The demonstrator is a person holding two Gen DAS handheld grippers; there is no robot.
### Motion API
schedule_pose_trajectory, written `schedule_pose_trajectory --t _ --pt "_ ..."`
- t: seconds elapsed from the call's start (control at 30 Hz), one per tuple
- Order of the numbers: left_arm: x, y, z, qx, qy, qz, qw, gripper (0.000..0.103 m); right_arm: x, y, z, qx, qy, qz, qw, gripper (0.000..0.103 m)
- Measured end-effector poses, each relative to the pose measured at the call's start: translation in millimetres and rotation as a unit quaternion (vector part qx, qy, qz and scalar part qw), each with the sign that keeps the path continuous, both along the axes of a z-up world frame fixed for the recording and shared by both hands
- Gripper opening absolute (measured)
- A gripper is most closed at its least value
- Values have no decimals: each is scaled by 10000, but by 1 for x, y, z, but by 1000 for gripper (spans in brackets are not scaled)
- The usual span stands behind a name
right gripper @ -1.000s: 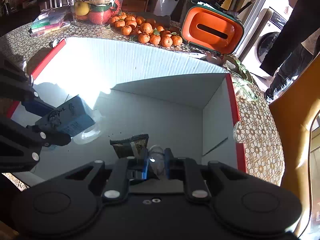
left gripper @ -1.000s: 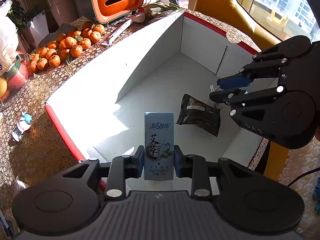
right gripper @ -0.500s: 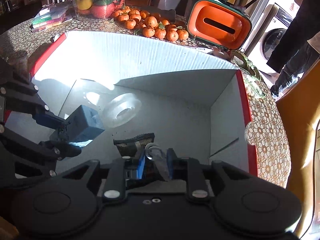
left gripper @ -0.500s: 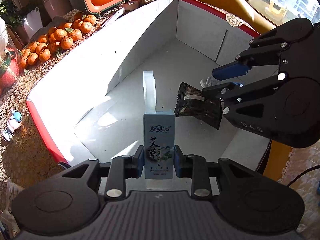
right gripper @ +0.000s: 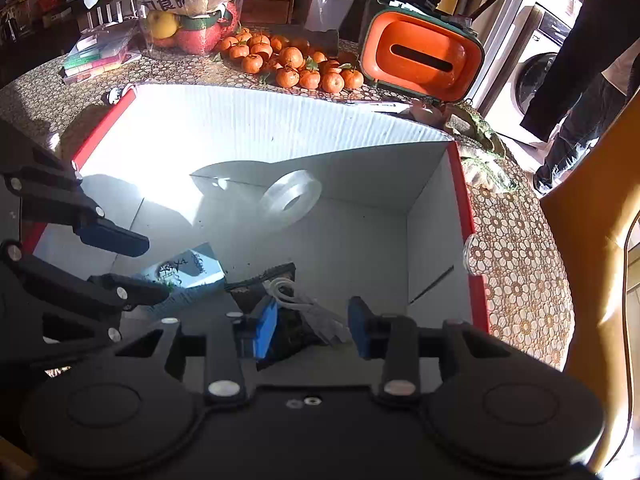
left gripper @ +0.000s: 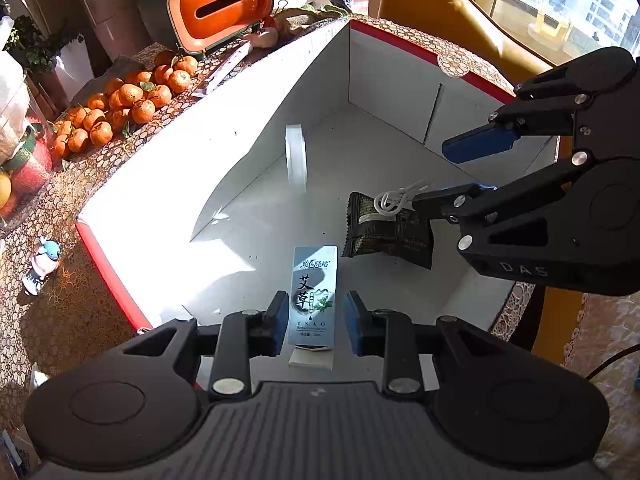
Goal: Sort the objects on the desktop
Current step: 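Open the right tool to drop the white cable while the left tool releases the carton into the box, then withdraw both tools from the box toward the table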
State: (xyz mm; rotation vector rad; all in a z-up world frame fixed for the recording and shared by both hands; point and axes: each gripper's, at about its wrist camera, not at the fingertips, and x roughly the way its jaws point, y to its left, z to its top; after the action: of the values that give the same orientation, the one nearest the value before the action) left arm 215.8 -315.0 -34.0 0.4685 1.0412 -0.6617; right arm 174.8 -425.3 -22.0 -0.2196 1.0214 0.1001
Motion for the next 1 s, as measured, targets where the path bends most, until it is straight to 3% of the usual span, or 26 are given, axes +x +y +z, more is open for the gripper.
schedule_pose_trajectory --t 0.33,0.47,0.57,0.63,0.7,0.73,0.9,1.0 --pt "-23 26 31 -213 -189 136 9995 28 -26 14 24 33 -181 56 9998 48" --pt "-31 40 39 -269 -252 249 9990 28 -37 24 34 41 -259 88 9996 62" --pt "-38 53 46 -337 -294 311 9985 29 -46 32 40 46 -312 116 9994 65" --pt "-43 63 51 -402 -335 351 9980 32 -50 37 45 73 -342 128 9993 65" --pt "-48 73 57 -471 -381 407 9973 59 -55 43 49 75 -377 132 9992 69" --pt "-51 78 59 -530 -403 421 9969 64 -56 45 51 87 -396 132 9991 69" --pt "-64 105 72 -688 -511 575 9947 65 -68 65 63 188 -492 187 9984 76" --pt "-71 125 79 -775 -595 696 9928 71 -75 79 72 264 -570 303 9976 80"
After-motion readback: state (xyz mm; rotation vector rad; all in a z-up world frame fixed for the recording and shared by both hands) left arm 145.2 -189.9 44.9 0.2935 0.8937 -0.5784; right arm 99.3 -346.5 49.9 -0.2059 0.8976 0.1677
